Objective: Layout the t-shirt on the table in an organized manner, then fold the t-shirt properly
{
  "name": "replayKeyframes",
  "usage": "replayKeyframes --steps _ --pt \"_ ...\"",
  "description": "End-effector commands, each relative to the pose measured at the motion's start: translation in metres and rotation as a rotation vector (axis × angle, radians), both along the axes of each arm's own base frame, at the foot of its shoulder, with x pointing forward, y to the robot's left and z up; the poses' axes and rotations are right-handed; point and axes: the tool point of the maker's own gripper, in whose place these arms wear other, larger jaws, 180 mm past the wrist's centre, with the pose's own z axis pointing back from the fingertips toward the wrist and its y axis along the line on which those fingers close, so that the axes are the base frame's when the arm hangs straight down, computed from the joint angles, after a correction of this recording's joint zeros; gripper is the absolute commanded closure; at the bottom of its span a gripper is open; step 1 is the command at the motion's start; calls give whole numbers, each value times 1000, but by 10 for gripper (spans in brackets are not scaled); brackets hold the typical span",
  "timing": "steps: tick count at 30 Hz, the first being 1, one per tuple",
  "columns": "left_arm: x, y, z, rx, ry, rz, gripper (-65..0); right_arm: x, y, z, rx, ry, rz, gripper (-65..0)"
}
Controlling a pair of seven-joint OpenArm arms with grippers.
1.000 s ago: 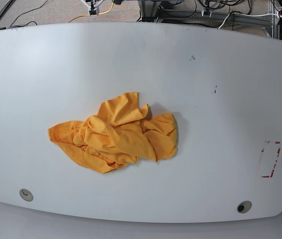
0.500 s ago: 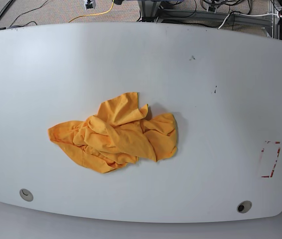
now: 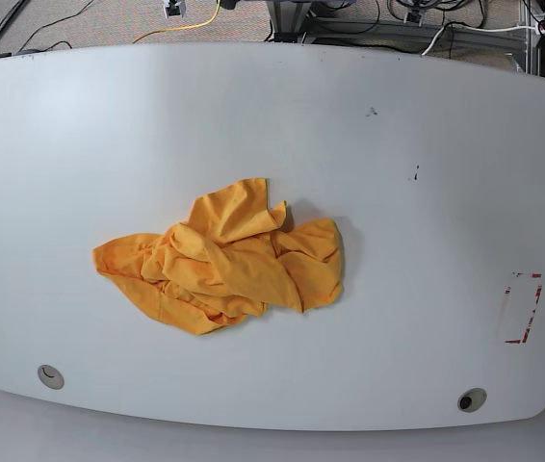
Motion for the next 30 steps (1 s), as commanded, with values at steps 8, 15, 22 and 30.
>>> replayKeyframes --steps 8,15,22,30 --pt "-19 -5 -2 -6 47 3 -136 -27 -11 8 -14 12 5 -81" --pt "-21 -7 7 5 -4 -16 -131 -37 -15 16 -15 0 29 -81" --pt "-16 1 19 29 -57 -47 -130 -40 -13 25 -10 -20 40 -80" --pt "-15 -1 23 32 -72 -84 -134 -36 -12 32 -7 -47 47 -79"
